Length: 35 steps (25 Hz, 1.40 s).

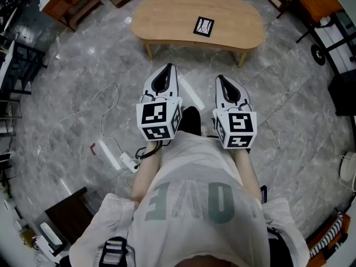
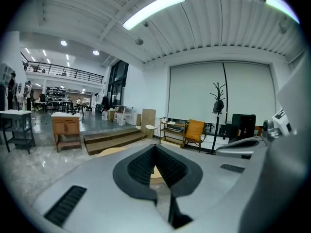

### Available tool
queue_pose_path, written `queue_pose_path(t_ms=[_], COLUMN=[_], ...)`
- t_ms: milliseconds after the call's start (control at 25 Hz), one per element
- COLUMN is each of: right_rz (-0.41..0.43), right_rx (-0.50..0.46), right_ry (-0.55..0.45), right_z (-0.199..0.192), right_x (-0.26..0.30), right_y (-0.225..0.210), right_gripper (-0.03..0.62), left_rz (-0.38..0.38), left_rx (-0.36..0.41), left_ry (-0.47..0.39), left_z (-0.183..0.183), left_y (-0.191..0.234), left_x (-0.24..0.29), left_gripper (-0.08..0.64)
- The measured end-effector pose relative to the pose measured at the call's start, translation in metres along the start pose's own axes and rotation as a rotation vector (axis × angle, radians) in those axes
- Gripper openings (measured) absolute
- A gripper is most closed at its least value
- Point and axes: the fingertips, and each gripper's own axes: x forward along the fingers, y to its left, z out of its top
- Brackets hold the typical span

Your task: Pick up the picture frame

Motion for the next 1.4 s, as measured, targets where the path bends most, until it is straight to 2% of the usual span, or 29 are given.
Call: queue_pose_path(t_ms=[240,680,960,1400], right_rz=[-0.002,-0.032,-0.048,-0.048], right_rx=[0.000,-0.010,-0.038,-0.034], right_ry=[-0.034,-0.069,-0.086,-0.039], right_z=[0.013,0.019,0.027,0.035], right_x=[-0.003,0.010,0.030,0.087], right_y=[-0.016,-0.048,-0.063,-0.076], right_gripper=[0.006,0.006,0.006,0.006], left_rz=[0.031,0.024,0.026,0.004], left_rx=[0.002,0.032,0.019,0.016], left_ry=[-0.038,-0.086,-0.110,-0.073], left_z=[0.017,0.028,0.032,0.040], left_y=[-0.001,-0.012,-0.003,0.017], left_x=[0.001,0.026,0.051,0.111], left_gripper=[0.009,0.009,0.009,0.009])
